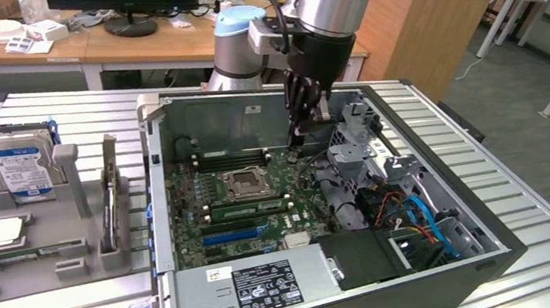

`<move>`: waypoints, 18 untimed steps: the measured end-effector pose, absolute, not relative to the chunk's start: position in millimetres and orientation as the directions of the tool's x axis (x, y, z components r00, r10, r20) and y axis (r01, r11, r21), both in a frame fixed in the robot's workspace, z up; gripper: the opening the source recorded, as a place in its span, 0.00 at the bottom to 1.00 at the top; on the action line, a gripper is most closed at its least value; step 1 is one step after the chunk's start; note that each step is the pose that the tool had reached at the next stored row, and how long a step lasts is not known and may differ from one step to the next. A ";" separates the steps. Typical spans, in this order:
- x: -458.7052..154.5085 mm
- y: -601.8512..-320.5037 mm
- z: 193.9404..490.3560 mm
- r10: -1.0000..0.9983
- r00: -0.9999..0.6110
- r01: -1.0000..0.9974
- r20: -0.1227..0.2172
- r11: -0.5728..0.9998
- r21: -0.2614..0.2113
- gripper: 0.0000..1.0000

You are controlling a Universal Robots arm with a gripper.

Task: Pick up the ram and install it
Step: 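Press down the ram until it locks into place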

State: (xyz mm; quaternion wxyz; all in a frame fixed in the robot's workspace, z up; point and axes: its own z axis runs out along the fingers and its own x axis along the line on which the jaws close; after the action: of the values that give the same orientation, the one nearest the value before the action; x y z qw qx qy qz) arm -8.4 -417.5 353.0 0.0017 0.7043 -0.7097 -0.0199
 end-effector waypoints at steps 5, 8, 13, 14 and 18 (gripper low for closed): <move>-8.3 -417.5 351.2 -1.000 -0.008 -1.000 -0.024 0.007 0.031 0.11; -8.3 -417.5 348.4 -1.000 -0.008 -1.000 -0.023 0.007 0.031 0.11; -8.4 -417.5 344.7 -1.000 -0.008 -1.000 -0.021 0.007 0.031 0.11; -8.3 -417.5 344.1 -1.000 -0.008 -1.000 -0.020 0.007 0.031 0.11; -8.3 -417.5 341.8 -1.000 -0.008 -1.000 -0.018 0.008 0.031 0.11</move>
State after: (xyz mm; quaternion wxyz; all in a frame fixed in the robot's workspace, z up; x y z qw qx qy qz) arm -8.3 -417.5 341.8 0.0045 0.7042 -0.7097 -0.0170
